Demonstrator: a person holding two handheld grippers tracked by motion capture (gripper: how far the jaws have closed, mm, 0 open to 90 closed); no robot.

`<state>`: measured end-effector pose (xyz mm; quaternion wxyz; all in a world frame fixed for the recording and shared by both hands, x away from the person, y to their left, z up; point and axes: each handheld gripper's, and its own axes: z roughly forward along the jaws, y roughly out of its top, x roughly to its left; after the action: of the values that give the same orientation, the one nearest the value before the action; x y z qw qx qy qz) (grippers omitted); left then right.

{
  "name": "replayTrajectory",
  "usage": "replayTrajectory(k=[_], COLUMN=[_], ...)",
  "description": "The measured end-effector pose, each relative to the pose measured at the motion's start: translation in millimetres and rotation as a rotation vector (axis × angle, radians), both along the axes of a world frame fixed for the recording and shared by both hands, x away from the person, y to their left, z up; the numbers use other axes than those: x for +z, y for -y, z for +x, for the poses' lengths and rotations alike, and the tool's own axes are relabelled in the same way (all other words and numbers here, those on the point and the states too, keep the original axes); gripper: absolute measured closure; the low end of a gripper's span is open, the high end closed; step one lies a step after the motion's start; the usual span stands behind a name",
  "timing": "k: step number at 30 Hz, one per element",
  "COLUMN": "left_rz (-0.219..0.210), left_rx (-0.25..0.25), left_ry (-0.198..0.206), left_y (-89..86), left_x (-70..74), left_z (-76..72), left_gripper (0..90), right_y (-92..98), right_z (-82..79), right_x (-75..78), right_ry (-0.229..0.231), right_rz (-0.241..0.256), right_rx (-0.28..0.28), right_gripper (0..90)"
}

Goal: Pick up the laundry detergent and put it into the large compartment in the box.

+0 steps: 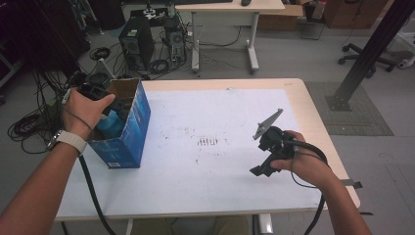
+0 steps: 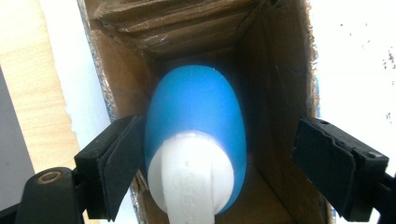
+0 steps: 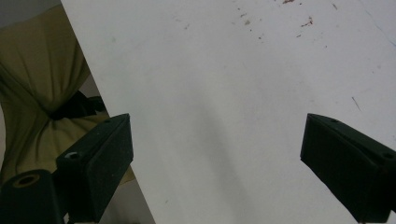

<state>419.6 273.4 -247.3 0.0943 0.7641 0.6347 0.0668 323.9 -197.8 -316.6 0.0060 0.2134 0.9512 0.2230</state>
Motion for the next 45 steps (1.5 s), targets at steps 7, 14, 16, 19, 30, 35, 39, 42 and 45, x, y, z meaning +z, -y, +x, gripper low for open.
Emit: replayTrajectory(k=[7, 14, 16, 19, 30, 35, 39, 42, 45], left_rz=[0.032, 0.054, 0.054, 0.056, 0.066, 0.056, 0.047, 0.045, 0.047], left_rx=[-0.004, -0.022, -0.030, -0.039, -0.091, -0.106, -0.120, -0.140, -0.158], left_ry=[0.015, 0.033, 0.032, 0.037, 0.060, 0.066, 0.069, 0.077, 0.081], left_y=[0.9, 3.1, 3.5, 4.3, 15.5, 19.5, 21.8, 24.3, 27.2], left_x=[11.3, 22.0, 24.3, 28.2, 49.9, 56.6, 60.9, 66.2, 70.2], left_z=[-2.0, -5.0, -5.7, -7.0, -13.6, -15.6, -17.0, -19.0, -20.9], left_gripper=[14.7, 14.3, 14.3, 14.2, 13.4, 12.9, 12.8, 12.6, 12.5], right_y=[0.3, 0.0, -0.1, 0.2, -0.1, -1.1, -1.2, -1.4, -1.6], right_z=[-1.3, -2.8, -3.3, -3.8, -4.3, -4.2, -4.3, -4.5, -4.8], right_x=[2.8, 4.7, 5.0, 5.5, 5.5, 5.9, 5.9, 5.6, 6.0], right_ry=[0.007, 0.010, 0.010, 0.012, 0.011, 0.011, 0.011, 0.010, 0.012], right_rz=[-0.001, 0.000, 0.000, 0.001, 0.002, 0.001, 0.001, 0.001, 0.001], right_rx=[0.001, 0.001, 0.001, 0.000, 0.001, 0.005, 0.004, 0.005, 0.004], right_gripper=[9.4, 9.3, 9.4, 9.4, 9.3, 9.4, 9.4, 9.3, 9.4])
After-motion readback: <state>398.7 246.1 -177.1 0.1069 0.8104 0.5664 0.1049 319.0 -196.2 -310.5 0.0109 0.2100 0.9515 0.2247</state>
